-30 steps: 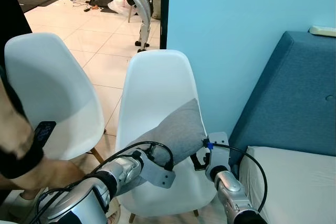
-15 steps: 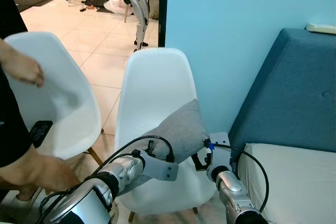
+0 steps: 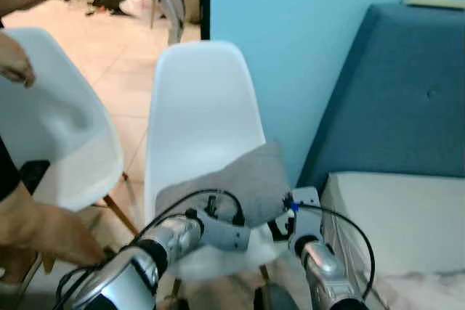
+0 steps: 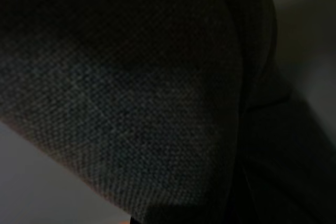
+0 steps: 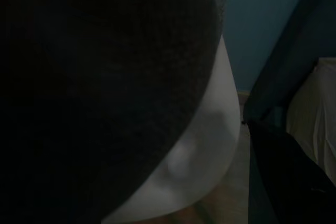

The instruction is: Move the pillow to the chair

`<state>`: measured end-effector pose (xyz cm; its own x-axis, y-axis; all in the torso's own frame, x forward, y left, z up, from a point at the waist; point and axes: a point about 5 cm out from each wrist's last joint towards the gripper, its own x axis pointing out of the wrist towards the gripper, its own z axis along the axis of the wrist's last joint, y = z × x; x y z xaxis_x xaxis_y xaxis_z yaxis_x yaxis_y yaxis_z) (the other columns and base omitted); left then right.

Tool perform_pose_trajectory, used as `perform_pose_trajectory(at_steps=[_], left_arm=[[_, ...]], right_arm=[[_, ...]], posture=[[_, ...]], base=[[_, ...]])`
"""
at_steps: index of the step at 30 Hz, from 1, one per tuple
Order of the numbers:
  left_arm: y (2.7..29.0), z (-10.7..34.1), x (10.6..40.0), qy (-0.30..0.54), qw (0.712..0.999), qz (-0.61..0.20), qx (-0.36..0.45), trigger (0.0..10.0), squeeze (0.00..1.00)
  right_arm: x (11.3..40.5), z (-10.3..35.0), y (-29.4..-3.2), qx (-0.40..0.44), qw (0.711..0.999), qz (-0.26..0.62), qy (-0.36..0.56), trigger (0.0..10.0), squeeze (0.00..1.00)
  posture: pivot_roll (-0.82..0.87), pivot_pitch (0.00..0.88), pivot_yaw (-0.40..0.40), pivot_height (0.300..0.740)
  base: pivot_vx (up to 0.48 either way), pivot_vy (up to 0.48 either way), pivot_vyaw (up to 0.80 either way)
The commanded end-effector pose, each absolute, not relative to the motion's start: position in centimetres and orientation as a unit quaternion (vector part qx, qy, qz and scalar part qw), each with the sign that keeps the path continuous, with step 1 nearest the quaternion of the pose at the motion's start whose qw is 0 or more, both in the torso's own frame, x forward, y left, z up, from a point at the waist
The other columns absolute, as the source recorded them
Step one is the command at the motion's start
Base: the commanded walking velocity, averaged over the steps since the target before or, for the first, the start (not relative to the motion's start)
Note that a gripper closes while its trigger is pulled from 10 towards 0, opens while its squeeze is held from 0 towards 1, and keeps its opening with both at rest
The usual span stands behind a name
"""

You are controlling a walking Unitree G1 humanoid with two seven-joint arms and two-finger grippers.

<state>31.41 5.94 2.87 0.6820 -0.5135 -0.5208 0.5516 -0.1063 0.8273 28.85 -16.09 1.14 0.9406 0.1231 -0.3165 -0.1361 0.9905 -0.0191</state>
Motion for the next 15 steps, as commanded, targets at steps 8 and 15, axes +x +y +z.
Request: perform_pose_trajectory(at_steps=[8,15], left_arm=[[6.0,2.6,31.3,0.028,0.66,-0.405,0.632,10.0,0.0],[6.4,2.9,31.7,0.033,0.665,-0.397,0.631,10.0,0.0]], right_arm=[[28.4,2.4,-14.6,-0.022,0.969,0.206,0.135,10.0,0.0],[25.4,4.8,-14.2,-0.042,0.901,0.413,0.122,10.0,0.0]], posture=[[-0.08,0.09,-0.016,0.619],[-0.09,0.099,-0.013,0.619]], base=[[0.0,0.0,0.0],[0.0,0.0,0.0]])
